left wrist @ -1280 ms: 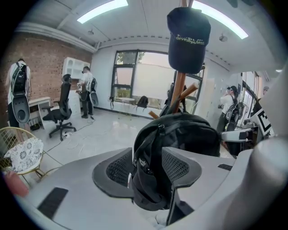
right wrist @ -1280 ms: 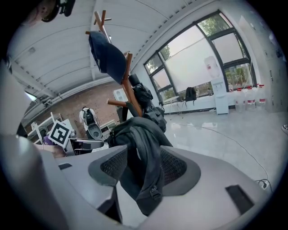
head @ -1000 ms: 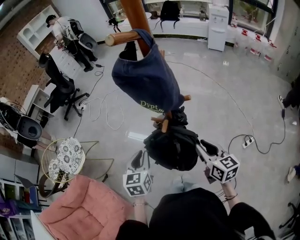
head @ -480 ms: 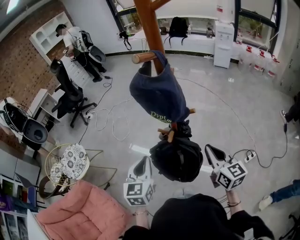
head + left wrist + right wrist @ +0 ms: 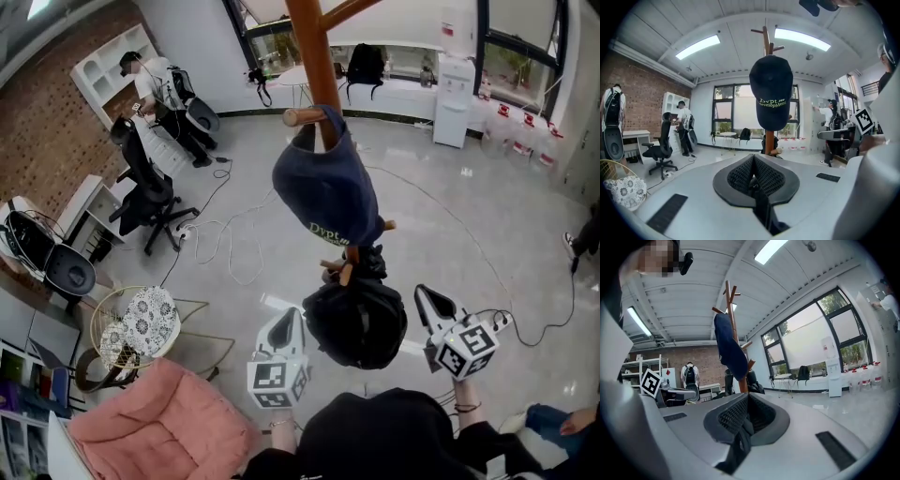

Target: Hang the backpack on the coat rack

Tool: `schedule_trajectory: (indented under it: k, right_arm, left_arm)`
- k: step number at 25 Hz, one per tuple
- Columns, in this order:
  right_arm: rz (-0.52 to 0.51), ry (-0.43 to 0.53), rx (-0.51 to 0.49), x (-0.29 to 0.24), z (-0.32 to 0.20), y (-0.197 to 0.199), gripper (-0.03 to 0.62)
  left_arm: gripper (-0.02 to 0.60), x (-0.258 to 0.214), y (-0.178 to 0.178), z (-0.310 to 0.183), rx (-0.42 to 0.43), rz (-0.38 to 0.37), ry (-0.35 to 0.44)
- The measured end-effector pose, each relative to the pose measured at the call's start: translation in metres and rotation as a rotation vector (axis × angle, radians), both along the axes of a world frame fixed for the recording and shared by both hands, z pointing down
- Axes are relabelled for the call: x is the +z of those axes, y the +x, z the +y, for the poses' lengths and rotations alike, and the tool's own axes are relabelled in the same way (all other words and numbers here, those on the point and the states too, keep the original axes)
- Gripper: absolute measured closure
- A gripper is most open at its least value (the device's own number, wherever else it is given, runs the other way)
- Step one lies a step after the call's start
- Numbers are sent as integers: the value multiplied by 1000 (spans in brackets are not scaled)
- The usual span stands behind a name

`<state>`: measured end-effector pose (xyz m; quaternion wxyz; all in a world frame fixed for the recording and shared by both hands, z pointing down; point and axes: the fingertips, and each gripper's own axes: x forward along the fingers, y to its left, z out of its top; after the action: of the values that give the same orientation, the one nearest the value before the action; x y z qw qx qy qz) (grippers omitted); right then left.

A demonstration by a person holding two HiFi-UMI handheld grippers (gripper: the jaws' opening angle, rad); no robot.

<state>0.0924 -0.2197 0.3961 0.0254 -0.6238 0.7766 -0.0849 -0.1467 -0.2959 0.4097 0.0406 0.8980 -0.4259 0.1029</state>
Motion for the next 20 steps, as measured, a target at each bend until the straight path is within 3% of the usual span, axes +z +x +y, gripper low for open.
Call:
schedule_trajectory:
  k: [20]
  right_arm:
    - [-8, 20, 71, 3, -5, 15, 582]
  left_arm:
    - [566, 8, -6, -6, -10, -10, -11]
